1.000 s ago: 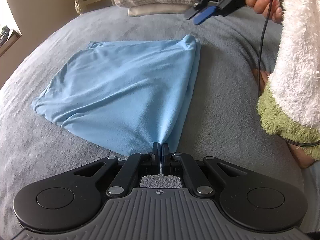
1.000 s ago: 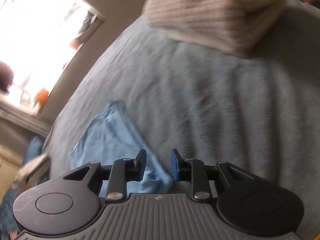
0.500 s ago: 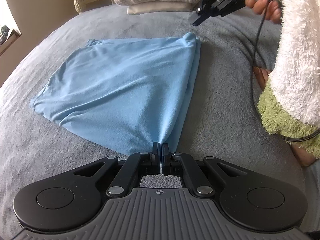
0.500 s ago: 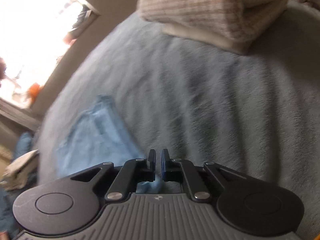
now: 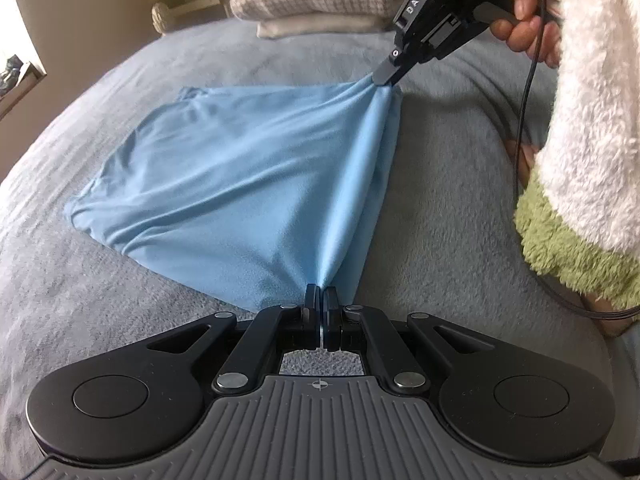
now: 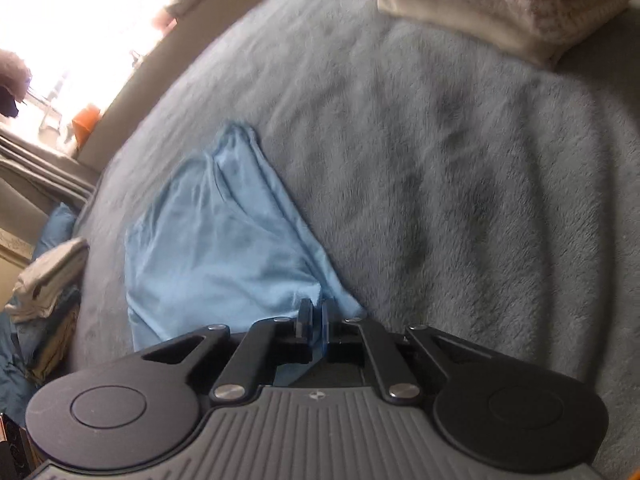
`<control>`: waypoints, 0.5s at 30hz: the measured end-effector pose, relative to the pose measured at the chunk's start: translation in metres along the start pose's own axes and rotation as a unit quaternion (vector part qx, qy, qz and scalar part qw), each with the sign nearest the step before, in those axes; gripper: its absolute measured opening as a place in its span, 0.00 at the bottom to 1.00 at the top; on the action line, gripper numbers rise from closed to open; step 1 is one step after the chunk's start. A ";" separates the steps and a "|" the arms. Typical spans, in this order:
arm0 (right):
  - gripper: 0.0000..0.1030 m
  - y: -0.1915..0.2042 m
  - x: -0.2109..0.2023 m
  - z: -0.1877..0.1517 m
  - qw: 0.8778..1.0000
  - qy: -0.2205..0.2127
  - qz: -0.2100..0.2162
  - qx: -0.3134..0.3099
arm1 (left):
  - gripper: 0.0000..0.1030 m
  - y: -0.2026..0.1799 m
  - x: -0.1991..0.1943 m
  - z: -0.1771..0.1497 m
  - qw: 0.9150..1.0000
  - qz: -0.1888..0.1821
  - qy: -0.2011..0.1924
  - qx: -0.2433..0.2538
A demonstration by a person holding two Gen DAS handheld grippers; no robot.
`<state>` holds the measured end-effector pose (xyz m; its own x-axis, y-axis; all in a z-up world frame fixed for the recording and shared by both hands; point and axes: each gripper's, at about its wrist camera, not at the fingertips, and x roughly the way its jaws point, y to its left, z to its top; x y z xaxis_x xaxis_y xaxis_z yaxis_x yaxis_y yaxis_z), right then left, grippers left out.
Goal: Fold clothes
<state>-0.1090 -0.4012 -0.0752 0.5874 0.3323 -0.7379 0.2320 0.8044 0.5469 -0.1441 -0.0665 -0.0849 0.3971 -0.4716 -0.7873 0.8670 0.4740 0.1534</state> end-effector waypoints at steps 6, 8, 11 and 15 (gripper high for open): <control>0.02 0.012 -0.013 0.003 0.999 -0.030 -0.010 -0.044 | 0.00 -0.001 -0.006 0.004 1.000 -0.007 -0.012 0.003; 0.02 0.008 -0.009 0.003 0.999 -0.023 -0.015 -0.040 | 0.00 0.000 -0.004 0.003 1.000 -0.014 -0.007 -0.002; 0.02 0.011 -0.007 0.001 0.998 -0.025 -0.017 -0.049 | 0.00 -0.002 -0.008 0.004 1.000 -0.021 -0.010 0.009; 0.02 0.009 0.003 0.000 0.998 -0.020 -0.026 -0.055 | 0.00 -0.001 0.000 0.001 1.000 -0.024 0.002 0.013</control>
<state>-0.1047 -0.3925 -0.0725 0.6072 0.2710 -0.7469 0.1773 0.8702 0.4598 -0.1450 -0.0681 -0.0846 0.3536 -0.4913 -0.7960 0.8928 0.4311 0.1305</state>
